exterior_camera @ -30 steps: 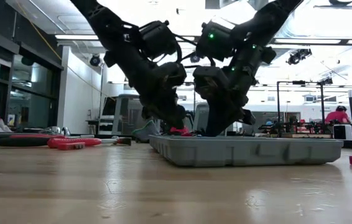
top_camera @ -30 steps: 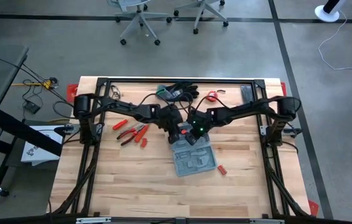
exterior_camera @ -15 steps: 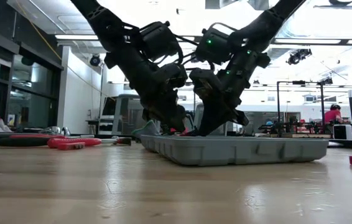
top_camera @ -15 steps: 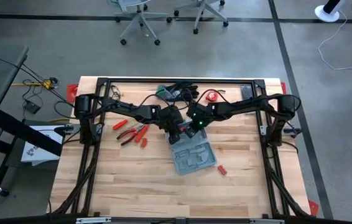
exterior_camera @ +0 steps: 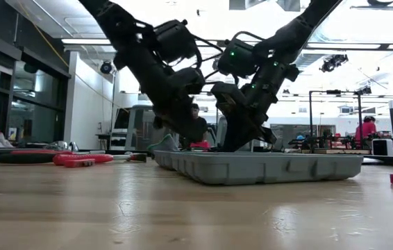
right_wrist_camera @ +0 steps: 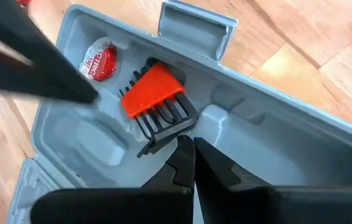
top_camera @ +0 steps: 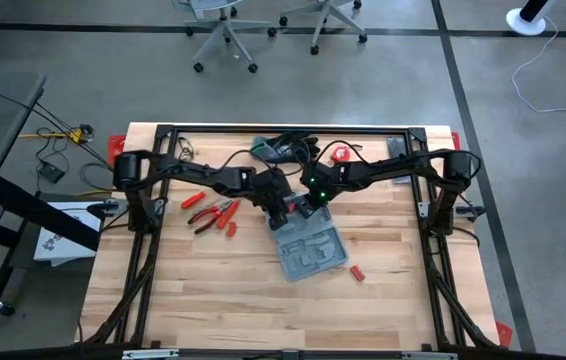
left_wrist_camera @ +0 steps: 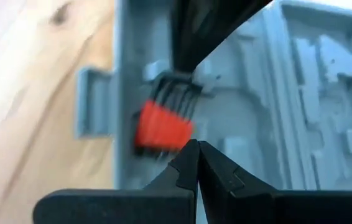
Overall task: Prefit tool cases
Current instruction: Put the set of hex keys into the tool case
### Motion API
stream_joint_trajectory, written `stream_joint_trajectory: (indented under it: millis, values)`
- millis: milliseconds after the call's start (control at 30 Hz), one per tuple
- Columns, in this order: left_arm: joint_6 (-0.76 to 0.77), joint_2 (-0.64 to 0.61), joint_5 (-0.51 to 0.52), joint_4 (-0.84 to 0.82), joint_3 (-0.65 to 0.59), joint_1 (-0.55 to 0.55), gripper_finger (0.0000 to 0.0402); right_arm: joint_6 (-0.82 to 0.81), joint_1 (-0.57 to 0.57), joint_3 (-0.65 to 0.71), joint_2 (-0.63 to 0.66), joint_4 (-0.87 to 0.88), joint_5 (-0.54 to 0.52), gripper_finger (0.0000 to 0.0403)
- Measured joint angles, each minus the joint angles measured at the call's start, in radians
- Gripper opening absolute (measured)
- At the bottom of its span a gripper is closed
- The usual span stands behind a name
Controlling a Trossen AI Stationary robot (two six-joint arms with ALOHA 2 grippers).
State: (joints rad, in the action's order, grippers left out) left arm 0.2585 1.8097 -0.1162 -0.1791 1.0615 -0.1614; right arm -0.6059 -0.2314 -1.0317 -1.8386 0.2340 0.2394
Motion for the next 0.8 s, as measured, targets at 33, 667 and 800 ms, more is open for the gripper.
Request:
stream_joint_trajectory:
  millis: [33,667,800]
  values:
    - [0.001,-0.019,0.011,-0.038,0.0,-0.003,0.0,-0.003,0.0,0.0,0.0,0.0,0.0,0.0]
    - [0.235,-0.136,0.049,-0.126,-0.167,0.101,0.0,-0.023,-0.005,0.0,-0.001,-0.023,0.027,0.0]
    - [0.26,-0.125,0.066,-0.058,-0.165,0.094,0.0,-0.023,-0.005,0.0,-0.001,-0.023,0.03,0.0]
